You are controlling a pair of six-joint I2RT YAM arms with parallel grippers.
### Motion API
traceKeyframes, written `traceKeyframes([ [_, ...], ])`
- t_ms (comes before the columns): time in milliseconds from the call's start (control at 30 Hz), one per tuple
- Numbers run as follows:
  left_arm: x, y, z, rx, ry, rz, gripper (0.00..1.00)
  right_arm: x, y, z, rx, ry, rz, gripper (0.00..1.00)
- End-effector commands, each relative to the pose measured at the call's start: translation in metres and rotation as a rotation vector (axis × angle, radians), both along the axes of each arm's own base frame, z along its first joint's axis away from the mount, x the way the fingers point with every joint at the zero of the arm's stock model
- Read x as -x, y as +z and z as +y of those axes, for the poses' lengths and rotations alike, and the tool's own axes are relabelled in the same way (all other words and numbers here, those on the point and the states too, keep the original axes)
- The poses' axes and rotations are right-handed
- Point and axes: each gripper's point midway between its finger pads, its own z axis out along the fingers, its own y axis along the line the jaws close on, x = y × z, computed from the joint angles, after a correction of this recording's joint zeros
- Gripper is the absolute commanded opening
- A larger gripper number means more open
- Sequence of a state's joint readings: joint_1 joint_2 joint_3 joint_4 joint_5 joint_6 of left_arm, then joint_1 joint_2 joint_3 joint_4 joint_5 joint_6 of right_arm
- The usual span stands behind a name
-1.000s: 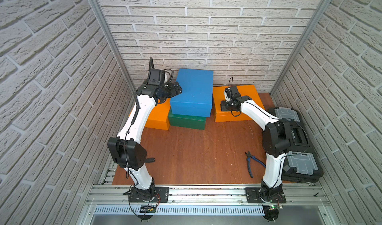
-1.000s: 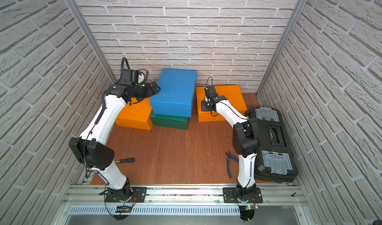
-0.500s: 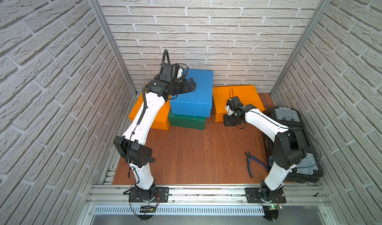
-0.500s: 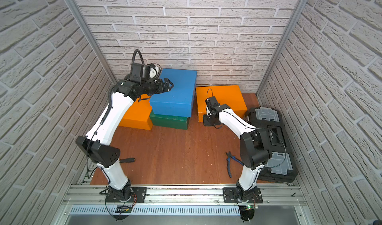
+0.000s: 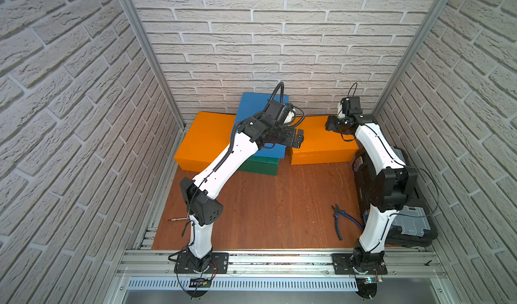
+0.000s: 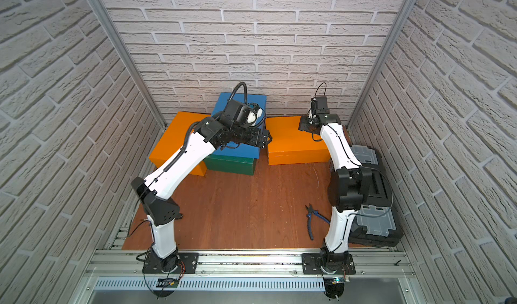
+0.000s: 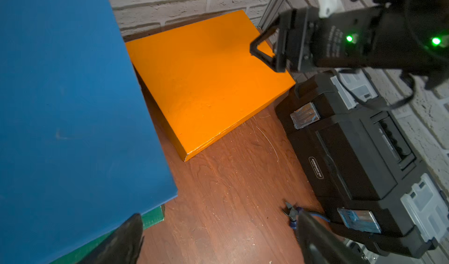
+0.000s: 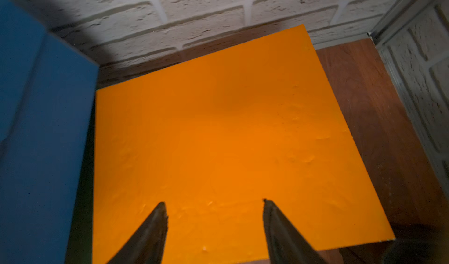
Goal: Stack the shoeboxes
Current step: Adjust the shoebox at the center of the board.
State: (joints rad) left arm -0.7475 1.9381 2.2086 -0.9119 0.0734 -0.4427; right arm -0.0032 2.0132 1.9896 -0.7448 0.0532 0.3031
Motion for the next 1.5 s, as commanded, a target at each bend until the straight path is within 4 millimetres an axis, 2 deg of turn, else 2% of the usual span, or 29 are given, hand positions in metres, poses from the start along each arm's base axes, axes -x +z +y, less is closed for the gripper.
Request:
traceKeyframes([
  [0,-0.002,-0.008,-0.021,0.002,-0.048,-0.015,0.98,-0.005,-0.010,-0.043,0.089,-0.123,0.037,0.73],
  [67,-0.005,-0.019,-0.034,0.018,-0.054,0.005,0.98,-0.009,-0.003,-0.058,0.180,-0.166,0.012,0.80],
  [167,-0.012,-0.035,-0.049,0.050,-0.057,0.043,0.98,-0.006,0.007,-0.079,0.266,-0.240,0.003,0.81],
  [333,-0.027,-0.054,-0.061,0.043,-0.035,0.051,0.98,0.007,0.014,-0.104,0.397,-0.356,0.024,0.71],
  [433,-0.031,-0.064,-0.068,0.052,-0.038,0.068,0.98,0.015,0.017,-0.117,0.484,-0.396,0.040,0.69],
  [567,-0.032,-0.068,-0.073,0.067,-0.049,0.078,0.98,0.030,0.019,-0.131,0.581,-0.440,0.063,0.68],
  [733,-0.028,-0.061,-0.075,0.083,-0.070,0.072,0.98,0.041,0.013,-0.133,0.603,-0.457,0.093,0.67],
  [1033,-0.026,-0.055,-0.061,0.097,-0.059,0.087,0.98,0.033,-0.023,-0.109,0.546,-0.387,0.179,0.66],
  [1100,-0.026,-0.056,-0.056,0.102,-0.045,0.093,0.98,0.028,-0.032,-0.097,0.540,-0.349,0.211,0.65],
  [1333,-0.027,-0.049,-0.044,0.105,-0.011,0.092,0.98,0.018,-0.059,-0.021,0.491,-0.176,0.227,0.63],
  [1467,-0.025,-0.043,-0.039,0.109,0.002,0.087,0.98,0.019,-0.074,0.025,0.401,-0.083,0.219,0.61],
])
